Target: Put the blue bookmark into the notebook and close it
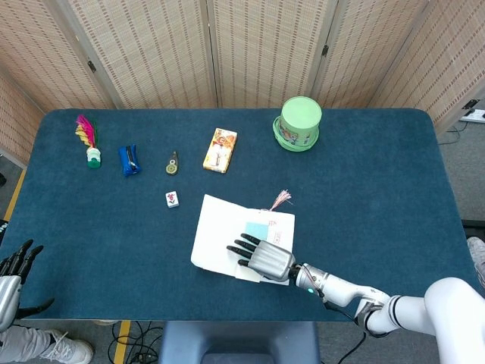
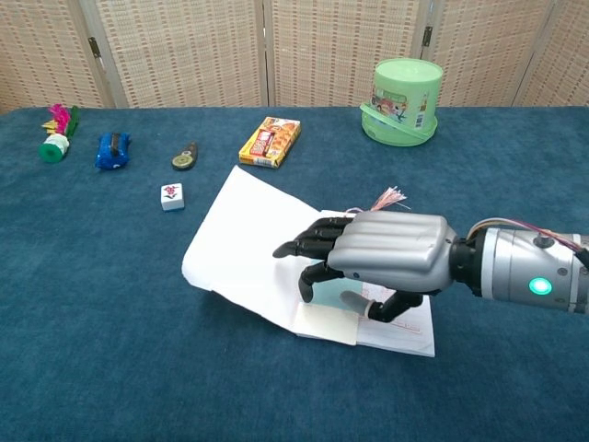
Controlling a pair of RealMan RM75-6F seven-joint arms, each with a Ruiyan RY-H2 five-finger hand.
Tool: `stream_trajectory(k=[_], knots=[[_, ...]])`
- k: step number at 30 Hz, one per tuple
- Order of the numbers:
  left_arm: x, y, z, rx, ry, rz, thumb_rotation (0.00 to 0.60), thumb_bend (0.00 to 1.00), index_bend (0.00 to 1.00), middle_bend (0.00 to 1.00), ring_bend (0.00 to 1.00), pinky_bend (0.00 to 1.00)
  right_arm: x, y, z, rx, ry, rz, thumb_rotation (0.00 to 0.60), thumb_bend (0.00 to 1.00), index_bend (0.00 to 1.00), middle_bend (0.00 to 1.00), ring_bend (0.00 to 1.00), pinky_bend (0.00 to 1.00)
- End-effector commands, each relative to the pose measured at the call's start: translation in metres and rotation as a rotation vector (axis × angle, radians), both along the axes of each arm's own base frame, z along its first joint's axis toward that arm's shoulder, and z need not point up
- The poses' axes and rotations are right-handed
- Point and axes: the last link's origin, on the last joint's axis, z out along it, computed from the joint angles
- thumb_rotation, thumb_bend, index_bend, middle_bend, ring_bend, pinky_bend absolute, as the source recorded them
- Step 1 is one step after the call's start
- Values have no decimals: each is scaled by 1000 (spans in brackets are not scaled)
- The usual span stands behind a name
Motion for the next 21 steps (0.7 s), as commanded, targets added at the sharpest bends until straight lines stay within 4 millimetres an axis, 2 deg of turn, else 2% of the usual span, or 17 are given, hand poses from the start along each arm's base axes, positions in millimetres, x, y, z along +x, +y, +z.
stream_trajectory(k=[1, 11, 21], knots=[[0, 0, 0, -1, -1, 1, 600, 105, 108, 32, 127, 181, -1, 1, -2, 1, 4, 2, 600, 637, 325, 0, 0, 0], [-1, -1, 0, -1, 0, 3, 600, 105, 108, 32, 127, 181, -7, 0, -7, 6, 32, 3, 600, 639, 325, 0, 0, 0], [-1, 0, -1, -2, 2, 4, 600, 105, 108, 32, 127, 181, -9, -5, -2, -5, 27, 14, 600, 640, 325, 0, 0, 0]])
